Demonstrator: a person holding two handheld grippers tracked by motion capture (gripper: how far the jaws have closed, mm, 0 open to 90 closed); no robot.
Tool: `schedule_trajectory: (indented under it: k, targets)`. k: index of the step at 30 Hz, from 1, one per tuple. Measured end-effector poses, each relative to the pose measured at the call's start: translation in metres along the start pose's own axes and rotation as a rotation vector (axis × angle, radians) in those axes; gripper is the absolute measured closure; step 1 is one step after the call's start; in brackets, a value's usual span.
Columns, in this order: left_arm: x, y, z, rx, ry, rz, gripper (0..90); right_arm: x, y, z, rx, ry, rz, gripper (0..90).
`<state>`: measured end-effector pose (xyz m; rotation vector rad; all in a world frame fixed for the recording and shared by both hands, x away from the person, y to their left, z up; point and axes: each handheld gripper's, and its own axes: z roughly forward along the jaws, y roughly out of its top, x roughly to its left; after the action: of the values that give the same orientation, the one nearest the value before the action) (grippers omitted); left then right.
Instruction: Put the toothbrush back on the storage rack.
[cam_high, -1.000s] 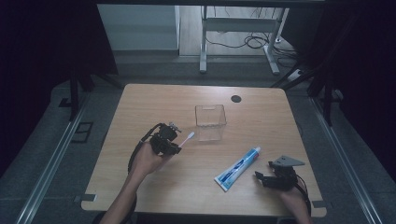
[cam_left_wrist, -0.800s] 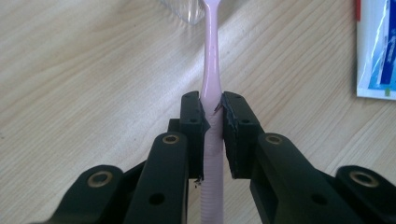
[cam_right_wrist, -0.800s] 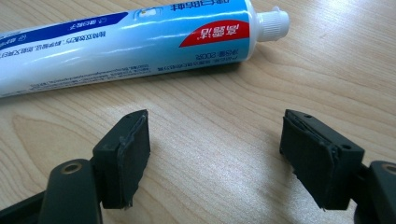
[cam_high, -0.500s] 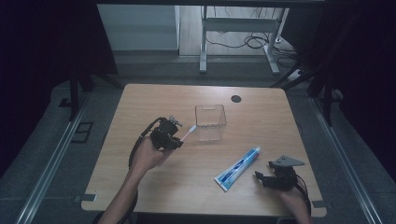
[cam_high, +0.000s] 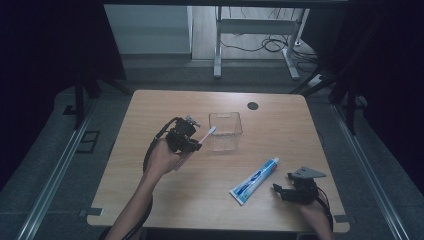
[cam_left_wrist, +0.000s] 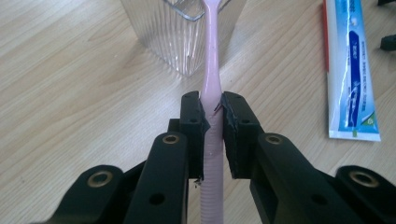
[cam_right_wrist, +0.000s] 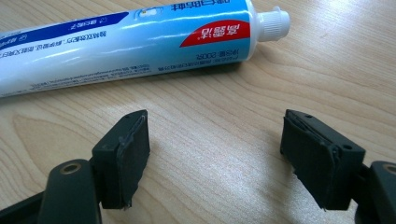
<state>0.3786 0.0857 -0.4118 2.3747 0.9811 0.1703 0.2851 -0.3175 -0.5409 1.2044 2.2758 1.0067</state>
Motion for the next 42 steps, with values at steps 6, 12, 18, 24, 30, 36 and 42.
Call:
schedule_trajectory:
  k: [6, 12, 18, 24, 30, 36, 42]
  targets:
    - [0.001, 0.008, 0.004, -0.003, 0.003, 0.003, 79.3, 0.0, 0.0, 0.0, 0.001, 0.001, 0.001, 23.9]
    - [0.001, 0.018, 0.005, -0.016, -0.001, 0.007, 79.3, 0.0, 0.0, 0.0, 0.001, 0.001, -0.001, 23.9]
    - [-0.001, 0.028, 0.008, -0.026, 0.008, 0.014, 79.3, 0.0, 0.0, 0.0, 0.001, 0.001, 0.0, 23.7]
    - [-0.002, 0.037, 0.011, -0.033, 0.01, 0.019, 79.3, 0.0, 0.0, 0.0, 0.0, 0.002, -0.002, 23.2]
    - [-0.001, 0.044, 0.016, -0.044, 0.01, 0.018, 79.3, 0.0, 0.0, 0.0, 0.001, 0.004, -0.002, 23.0]
    - [0.002, 0.05, 0.019, -0.057, 0.009, 0.016, 79.3, 0.0, 0.0, 0.0, 0.001, 0.005, -0.003, 22.8]
    - [0.004, 0.059, 0.022, -0.072, 0.018, 0.015, 79.3, 0.0, 0.0, 0.0, 0.001, 0.005, -0.003, 22.8]
